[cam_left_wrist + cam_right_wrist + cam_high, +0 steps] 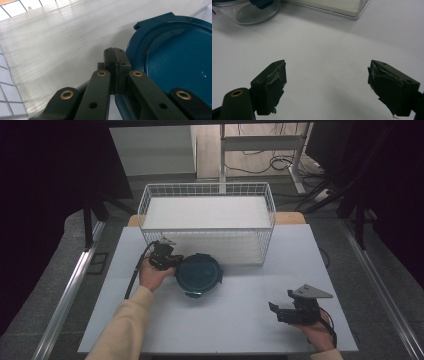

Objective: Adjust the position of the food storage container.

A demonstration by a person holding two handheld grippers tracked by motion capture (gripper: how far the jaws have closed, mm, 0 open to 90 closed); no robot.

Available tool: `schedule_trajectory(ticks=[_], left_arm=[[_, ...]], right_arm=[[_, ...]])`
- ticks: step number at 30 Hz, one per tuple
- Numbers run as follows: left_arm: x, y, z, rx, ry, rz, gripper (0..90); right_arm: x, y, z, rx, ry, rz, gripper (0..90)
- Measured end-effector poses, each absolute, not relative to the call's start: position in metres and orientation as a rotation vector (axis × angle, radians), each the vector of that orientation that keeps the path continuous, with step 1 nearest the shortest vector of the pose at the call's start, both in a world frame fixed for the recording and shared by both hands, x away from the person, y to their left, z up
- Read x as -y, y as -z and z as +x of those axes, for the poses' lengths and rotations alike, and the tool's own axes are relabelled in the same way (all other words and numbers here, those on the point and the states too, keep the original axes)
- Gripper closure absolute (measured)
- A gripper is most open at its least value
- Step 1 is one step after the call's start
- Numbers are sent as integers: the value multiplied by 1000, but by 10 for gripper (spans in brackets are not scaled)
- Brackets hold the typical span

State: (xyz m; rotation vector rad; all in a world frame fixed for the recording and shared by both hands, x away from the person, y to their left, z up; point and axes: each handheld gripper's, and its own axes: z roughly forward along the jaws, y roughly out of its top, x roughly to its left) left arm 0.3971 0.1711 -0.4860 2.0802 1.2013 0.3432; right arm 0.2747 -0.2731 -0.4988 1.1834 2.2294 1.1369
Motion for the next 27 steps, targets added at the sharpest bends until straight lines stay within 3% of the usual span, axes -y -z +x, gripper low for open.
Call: schedule_trajectory(ticks=[27], left_arm=[[-149, 485, 378, -1106, -248, 2135, 900]], right_arm=[[271, 499, 274, -2230, -1135, 1175, 153]])
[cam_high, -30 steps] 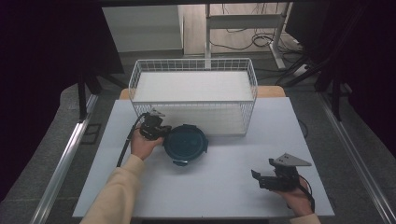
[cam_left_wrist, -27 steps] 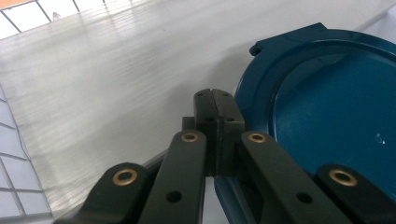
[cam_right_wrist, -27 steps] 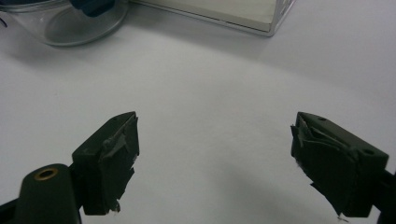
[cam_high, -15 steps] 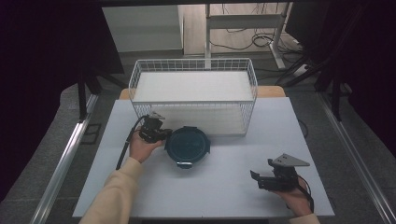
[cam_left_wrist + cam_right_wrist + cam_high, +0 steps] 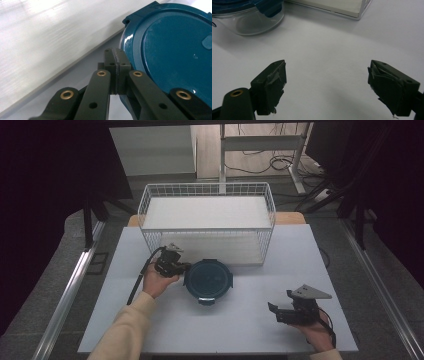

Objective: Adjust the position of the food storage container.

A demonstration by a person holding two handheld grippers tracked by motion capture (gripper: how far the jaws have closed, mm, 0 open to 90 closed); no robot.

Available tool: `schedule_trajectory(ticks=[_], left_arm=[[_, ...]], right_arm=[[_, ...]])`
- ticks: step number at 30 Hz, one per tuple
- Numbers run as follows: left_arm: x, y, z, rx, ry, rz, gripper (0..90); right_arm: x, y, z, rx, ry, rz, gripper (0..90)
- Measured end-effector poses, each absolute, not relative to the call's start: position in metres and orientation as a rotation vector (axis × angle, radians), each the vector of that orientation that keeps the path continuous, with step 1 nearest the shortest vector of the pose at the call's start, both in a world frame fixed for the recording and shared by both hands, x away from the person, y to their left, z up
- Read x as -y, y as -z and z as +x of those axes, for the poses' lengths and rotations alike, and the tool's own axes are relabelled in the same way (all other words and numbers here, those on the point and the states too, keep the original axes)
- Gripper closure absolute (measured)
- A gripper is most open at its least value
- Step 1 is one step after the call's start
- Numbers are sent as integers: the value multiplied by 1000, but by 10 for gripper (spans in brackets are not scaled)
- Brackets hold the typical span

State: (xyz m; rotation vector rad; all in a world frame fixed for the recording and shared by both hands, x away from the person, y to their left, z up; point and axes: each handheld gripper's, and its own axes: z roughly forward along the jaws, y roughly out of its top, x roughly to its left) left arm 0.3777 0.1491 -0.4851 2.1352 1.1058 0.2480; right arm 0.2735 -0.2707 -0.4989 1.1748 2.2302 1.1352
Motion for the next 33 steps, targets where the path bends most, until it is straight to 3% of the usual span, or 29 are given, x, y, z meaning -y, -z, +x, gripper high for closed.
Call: schedule_trajectory(ticks=[33], left_arm=[[-97, 487, 358, -980, -97, 2167, 900]], right_arm=[[268, 497, 271, -2234, -1152, 1168, 154]])
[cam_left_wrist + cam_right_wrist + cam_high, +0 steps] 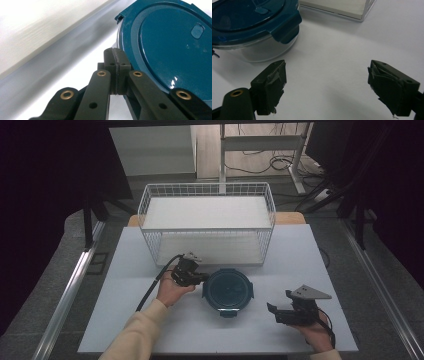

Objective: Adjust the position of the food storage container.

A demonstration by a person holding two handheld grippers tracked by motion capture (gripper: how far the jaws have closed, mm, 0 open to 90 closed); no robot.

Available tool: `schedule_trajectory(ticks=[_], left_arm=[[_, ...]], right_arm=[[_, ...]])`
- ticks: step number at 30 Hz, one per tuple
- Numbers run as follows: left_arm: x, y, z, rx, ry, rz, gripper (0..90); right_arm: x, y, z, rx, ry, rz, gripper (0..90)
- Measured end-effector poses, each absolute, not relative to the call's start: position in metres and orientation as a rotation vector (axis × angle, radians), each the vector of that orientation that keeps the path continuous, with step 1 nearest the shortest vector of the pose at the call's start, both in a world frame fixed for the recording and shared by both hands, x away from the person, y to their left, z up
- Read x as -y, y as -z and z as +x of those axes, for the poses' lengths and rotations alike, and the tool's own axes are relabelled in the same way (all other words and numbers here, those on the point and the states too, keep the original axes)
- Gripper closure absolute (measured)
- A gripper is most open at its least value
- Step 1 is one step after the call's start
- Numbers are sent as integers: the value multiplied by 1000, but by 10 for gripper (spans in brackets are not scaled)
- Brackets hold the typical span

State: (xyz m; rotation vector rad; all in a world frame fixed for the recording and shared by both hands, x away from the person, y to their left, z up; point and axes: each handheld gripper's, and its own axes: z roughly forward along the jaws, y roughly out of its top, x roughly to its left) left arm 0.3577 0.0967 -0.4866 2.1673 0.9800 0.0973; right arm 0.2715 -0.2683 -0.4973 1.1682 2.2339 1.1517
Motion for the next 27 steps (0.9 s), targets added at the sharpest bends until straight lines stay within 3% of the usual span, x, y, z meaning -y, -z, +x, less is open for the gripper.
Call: schedule_trajectory(ticks=[11, 18, 22, 27], left_arm=[[-80, 486, 356, -949, -65, 2176, 900], [-96, 464, 347, -998, -149, 2101, 894], [-109, 451, 330, -1001, -145, 2049, 858], [-125, 452, 299, -1053, -142, 2017, 660]], right_arm=[[270, 496, 271, -2227, -1157, 1167, 153], [271, 495, 270, -2217, -1159, 1172, 154], [271, 495, 271, -2216, -1164, 1172, 153], [269, 494, 270, -2218, -1174, 1168, 153]])
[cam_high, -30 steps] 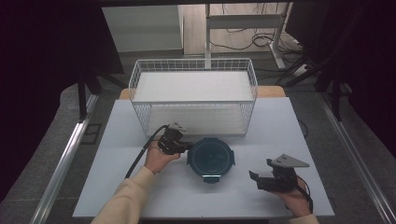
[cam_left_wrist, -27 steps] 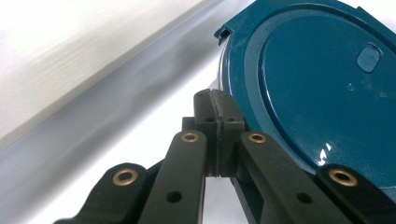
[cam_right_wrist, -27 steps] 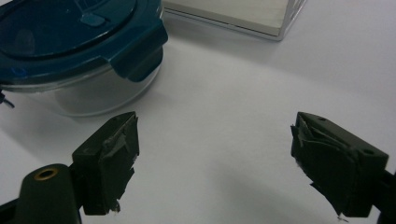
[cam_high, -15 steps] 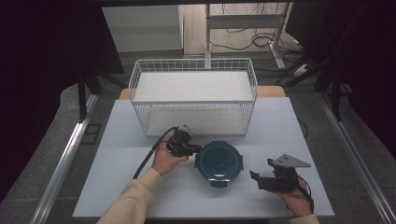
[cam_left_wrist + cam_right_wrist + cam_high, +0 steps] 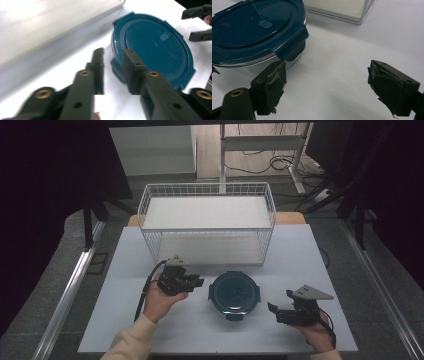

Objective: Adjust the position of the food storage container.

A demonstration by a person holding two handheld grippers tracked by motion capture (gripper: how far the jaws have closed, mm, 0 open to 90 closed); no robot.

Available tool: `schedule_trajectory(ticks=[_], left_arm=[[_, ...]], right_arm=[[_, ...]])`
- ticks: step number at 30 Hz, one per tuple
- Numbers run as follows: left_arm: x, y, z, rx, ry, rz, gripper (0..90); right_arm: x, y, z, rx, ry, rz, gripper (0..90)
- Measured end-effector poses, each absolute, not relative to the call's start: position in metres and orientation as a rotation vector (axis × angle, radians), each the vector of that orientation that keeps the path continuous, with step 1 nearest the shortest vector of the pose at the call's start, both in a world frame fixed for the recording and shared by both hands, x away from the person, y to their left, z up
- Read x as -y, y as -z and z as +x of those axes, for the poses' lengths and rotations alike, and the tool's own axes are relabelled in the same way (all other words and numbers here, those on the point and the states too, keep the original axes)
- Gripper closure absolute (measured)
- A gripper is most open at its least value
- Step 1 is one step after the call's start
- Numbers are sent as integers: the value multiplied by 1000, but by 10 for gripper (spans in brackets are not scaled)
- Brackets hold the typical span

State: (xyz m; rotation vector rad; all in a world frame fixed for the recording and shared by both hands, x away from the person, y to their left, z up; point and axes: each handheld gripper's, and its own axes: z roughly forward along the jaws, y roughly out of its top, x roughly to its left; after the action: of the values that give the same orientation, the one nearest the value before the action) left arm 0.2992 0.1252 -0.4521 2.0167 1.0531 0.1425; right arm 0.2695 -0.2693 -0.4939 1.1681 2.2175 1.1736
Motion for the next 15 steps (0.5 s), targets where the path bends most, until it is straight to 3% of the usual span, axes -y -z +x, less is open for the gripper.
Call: schedule_trajectory(ticks=[5, 15], left_arm=[[-132, 457, 285, -1067, -188, 1985, 373], [-151, 474, 265, -1096, -255, 1986, 291]], right_arm=[[269, 493, 268, -2214, -1186, 1160, 153], [269, 489, 267, -2190, -1213, 1152, 169]])
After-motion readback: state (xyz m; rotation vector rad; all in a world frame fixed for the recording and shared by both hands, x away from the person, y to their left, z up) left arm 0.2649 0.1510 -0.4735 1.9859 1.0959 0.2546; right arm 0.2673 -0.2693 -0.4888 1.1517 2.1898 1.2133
